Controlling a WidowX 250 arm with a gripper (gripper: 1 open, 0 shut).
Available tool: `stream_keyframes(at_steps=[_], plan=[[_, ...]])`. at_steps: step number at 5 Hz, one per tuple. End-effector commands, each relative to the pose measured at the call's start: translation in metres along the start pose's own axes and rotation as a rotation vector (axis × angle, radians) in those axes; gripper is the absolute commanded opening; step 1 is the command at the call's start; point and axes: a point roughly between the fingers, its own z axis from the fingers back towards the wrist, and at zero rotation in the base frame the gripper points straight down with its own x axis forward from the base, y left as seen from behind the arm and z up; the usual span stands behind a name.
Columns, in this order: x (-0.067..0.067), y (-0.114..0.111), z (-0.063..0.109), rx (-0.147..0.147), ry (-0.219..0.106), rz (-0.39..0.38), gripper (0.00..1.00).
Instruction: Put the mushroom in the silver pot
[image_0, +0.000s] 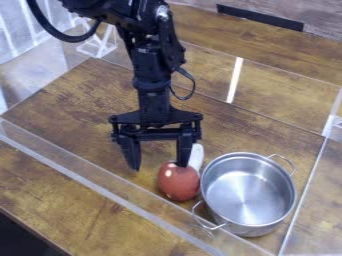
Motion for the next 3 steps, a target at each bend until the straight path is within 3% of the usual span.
stream_keyframes(at_steps=[1,3], plan=[[-0.001,0.003,0.021,-0.016,-0.043,0.054,1.00],[-0.015,0.014,0.032,-0.003,-0.033,-0.167,1.00]])
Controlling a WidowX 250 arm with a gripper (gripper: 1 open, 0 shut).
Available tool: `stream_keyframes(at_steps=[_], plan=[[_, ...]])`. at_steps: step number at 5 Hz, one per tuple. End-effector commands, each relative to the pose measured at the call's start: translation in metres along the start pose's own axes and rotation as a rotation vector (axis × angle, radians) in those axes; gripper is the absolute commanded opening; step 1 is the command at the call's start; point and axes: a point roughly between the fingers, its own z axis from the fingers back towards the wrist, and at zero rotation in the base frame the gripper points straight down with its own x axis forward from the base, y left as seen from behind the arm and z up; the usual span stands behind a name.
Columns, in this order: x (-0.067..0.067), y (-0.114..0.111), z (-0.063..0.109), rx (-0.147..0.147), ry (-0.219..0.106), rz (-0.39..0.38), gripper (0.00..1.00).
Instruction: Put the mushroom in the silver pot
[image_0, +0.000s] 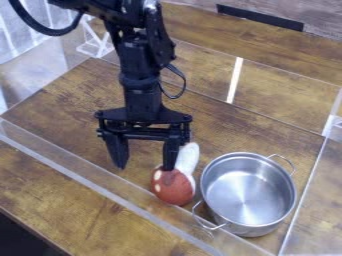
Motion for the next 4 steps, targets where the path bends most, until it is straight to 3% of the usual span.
stream_keyframes(at_steps=[1,2,4], plan=[[0.010,0.001,0.021,-0.014,-0.042,-0.061,1.00],[0.007,0.000,0.013,-0.027,-0.046,-0.040,1.00],[0.012,0.004,-0.004,-0.043,-0.045,-0.107,1.00]])
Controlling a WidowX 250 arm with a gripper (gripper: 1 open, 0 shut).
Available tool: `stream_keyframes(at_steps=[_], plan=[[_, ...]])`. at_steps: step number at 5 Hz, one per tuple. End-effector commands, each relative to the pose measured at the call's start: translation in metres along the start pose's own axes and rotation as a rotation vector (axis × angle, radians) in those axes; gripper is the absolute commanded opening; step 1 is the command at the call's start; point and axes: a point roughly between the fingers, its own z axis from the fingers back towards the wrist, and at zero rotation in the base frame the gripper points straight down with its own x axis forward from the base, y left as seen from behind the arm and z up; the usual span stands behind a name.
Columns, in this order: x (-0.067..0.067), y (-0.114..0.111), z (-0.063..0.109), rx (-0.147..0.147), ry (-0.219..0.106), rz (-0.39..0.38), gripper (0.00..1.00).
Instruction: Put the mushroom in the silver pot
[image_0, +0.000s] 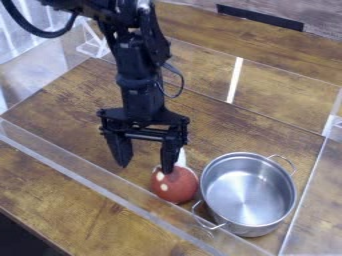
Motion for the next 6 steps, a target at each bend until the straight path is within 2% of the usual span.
stream_keyframes(at_steps=[1,2,3,4,5,6], plan=[[0.007,-0.012,-0.001,-0.007,-0.024,0.016,1.00],[0.010,-0.026,-0.006,-0.010,-0.025,0.032,0.00],[0.012,-0.040,-0.005,-0.014,-0.031,0.044,0.00],[0.012,-0.050,-0.001,-0.025,-0.039,0.010,0.00],[0.013,-0.061,0.008,-0.046,-0.050,-0.021,0.00],[0.017,-0.061,0.031,-0.059,-0.063,-0.065,0.00]])
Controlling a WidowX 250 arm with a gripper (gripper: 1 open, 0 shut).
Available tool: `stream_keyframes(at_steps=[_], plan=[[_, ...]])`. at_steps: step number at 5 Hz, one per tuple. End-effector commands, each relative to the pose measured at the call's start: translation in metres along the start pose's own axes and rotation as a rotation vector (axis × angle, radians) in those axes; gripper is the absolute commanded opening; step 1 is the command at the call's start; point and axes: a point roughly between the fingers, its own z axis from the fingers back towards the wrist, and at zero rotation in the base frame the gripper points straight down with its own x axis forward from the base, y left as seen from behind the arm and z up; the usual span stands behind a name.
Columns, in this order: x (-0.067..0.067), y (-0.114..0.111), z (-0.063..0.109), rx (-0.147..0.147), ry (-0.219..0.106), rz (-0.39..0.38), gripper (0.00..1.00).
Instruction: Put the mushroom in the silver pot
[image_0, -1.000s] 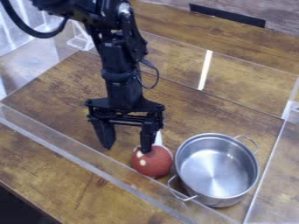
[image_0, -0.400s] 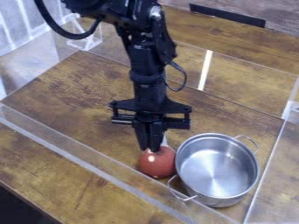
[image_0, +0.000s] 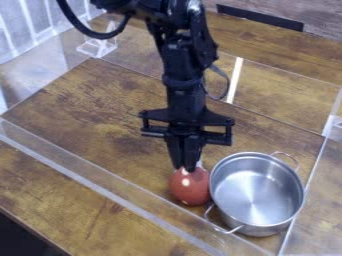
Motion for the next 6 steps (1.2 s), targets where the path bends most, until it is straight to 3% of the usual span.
stream_keyframes(at_steps=[1,3,4,6], plan=[[0.009,-0.011,0.048,-0.052,-0.098,-0.064,0.00],[0.004,-0.032,0.101,-0.146,-0.129,-0.180,0.00],[-0.004,-0.035,0.098,-0.178,-0.143,-0.144,0.00],[-0.014,-0.036,0.080,-0.179,-0.157,-0.154,0.00]])
